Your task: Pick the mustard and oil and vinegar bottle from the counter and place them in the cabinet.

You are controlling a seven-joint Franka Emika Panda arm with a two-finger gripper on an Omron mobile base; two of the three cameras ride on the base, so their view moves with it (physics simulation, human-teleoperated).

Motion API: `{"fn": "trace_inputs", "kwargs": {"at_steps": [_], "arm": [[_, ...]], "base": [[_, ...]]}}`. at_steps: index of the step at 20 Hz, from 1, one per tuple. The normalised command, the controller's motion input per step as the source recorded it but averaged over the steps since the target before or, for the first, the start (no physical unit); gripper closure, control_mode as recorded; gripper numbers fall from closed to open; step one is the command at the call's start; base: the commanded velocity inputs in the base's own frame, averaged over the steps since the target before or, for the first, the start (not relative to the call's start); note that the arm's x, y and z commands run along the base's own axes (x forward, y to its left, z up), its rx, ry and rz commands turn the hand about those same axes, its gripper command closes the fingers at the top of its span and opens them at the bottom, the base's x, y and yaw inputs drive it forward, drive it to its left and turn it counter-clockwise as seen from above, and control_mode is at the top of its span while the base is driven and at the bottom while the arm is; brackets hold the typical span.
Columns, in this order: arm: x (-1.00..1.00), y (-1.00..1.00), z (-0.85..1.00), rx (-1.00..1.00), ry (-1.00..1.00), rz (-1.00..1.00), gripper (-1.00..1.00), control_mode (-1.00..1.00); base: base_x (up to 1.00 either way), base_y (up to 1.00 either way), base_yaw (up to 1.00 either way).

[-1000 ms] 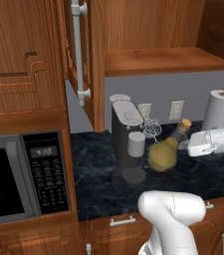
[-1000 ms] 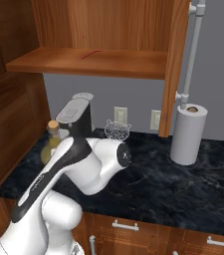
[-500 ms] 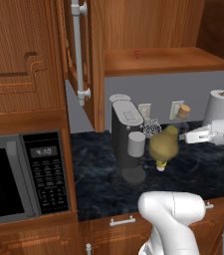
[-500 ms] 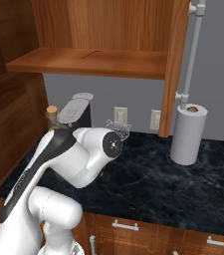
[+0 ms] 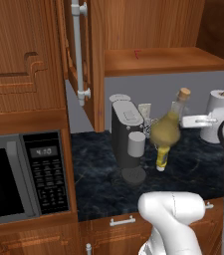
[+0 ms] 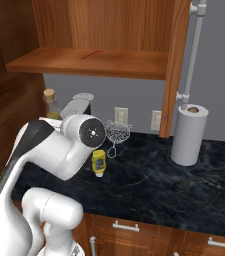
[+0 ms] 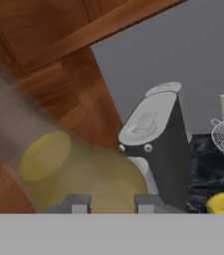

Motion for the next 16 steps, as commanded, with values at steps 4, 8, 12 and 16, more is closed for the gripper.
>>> {"fn": "trace_inputs", "kwargs": {"at_steps": [4, 8, 12, 16], "arm": [[0.00, 0.00, 0.51, 0.00, 0.00, -0.11, 1.00, -1.00], [0.00, 0.00, 0.38, 0.00, 0.00, -0.08, 1.00, -1.00], [0.00, 0.00, 0.35, 0.03, 0.00, -0.09, 1.00, -1.00], [0.00, 0.00, 0.37, 0.03, 0.00, -0.11, 1.00, -1.00]], "base": [[0.00, 0.00, 0.00], [0.00, 0.00, 0.00], [0.00, 0.00, 0.00], [0.00, 0.00, 0.00]]}}
